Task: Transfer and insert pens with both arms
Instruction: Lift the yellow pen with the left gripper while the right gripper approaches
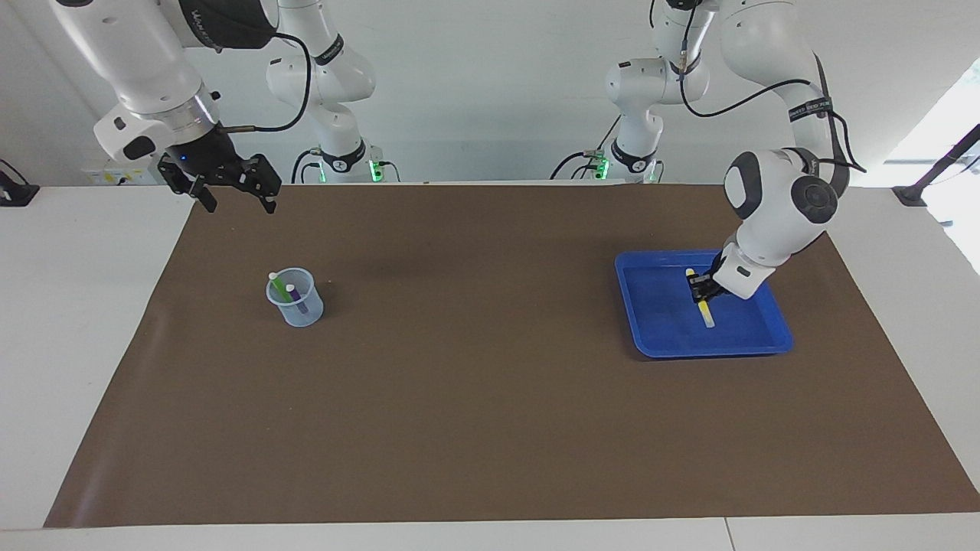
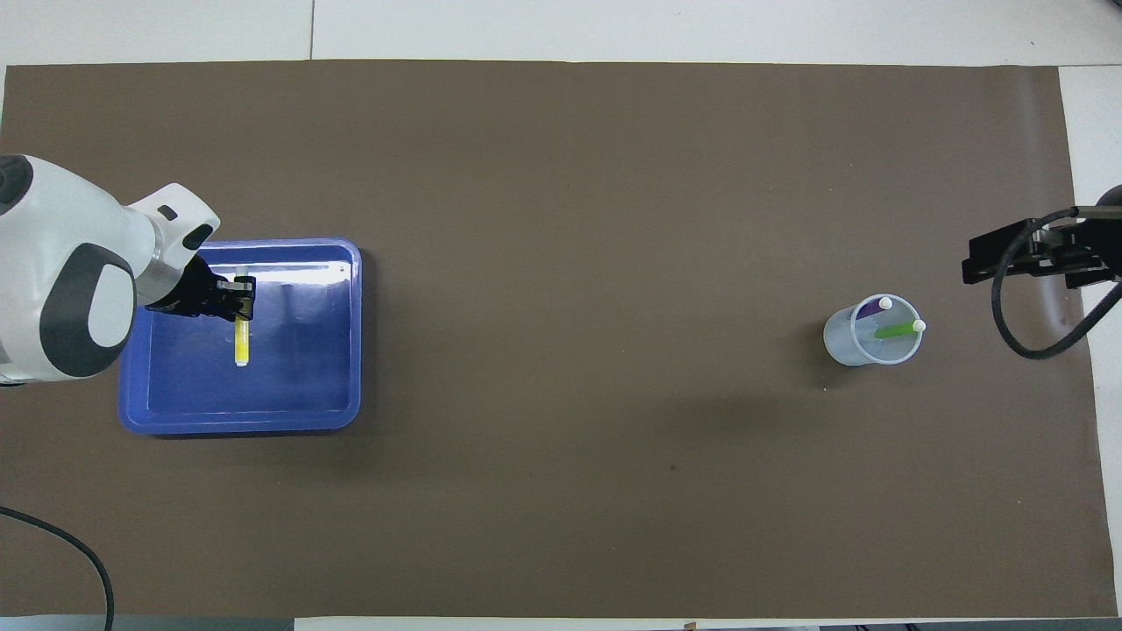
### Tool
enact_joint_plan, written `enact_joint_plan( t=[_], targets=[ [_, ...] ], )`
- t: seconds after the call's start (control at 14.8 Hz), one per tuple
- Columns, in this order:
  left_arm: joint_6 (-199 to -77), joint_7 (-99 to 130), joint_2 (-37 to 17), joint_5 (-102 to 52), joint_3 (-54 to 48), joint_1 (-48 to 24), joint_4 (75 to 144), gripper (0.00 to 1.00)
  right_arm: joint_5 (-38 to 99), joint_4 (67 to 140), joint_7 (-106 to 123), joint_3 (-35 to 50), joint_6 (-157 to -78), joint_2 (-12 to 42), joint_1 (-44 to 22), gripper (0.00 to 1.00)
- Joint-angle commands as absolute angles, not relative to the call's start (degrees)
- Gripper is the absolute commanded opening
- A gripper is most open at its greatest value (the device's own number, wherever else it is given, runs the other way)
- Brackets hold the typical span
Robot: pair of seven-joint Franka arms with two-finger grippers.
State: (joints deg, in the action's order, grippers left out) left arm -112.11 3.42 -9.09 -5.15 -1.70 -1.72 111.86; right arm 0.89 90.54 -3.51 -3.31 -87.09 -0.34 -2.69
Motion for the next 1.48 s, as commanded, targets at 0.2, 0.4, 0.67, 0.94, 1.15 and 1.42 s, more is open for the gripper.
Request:
enact_joint_plan(
  t=[0.2, 0.4, 0.67, 0.94, 1.15, 1.42],
  targets=[
    [-97.2, 28.9, -6.5, -18.9, -2.1, -1.3, 101.0, 0.0, 0.9, 90.8, -4.0, -3.0, -86.8, -0.5, -2.4, 1.0],
    [-95.7, 48.8, -2.1, -28.8, -2.2, -2.0, 102.0, 0.0, 1.1, 90.8, -3.8, -3.0, -87.0, -0.5, -2.6, 1.0],
    [-95.5, 71.8, 0.3, -38.2, -4.4, -2.7, 102.2, 0.0, 6.5, 90.5, -4.2, -0.5, -87.4, -0.8, -2.7, 1.0],
    [-100.0, 82.2, 2.8, -49.2, -7.6, -3.3, 106.9, 0.0, 18.8, 90.8, -11.9, 2.6, -91.4, -0.6, -2.7, 1.0],
    [-108.7, 89.7, 5.2, -54.4, -8.3, -9.1, 112.0, 0.0, 25.6, 91.2, -17.5, 6.1, -95.7, -0.6, -2.8, 1.0],
    [-126.3, 102.2, 6.3, -56.6, -8.3, -19.8, 116.4, 0.0, 29.7, 92.9, -24.2, 12.5, -103.0, -1.0, -2.8, 1.0]
  ],
)
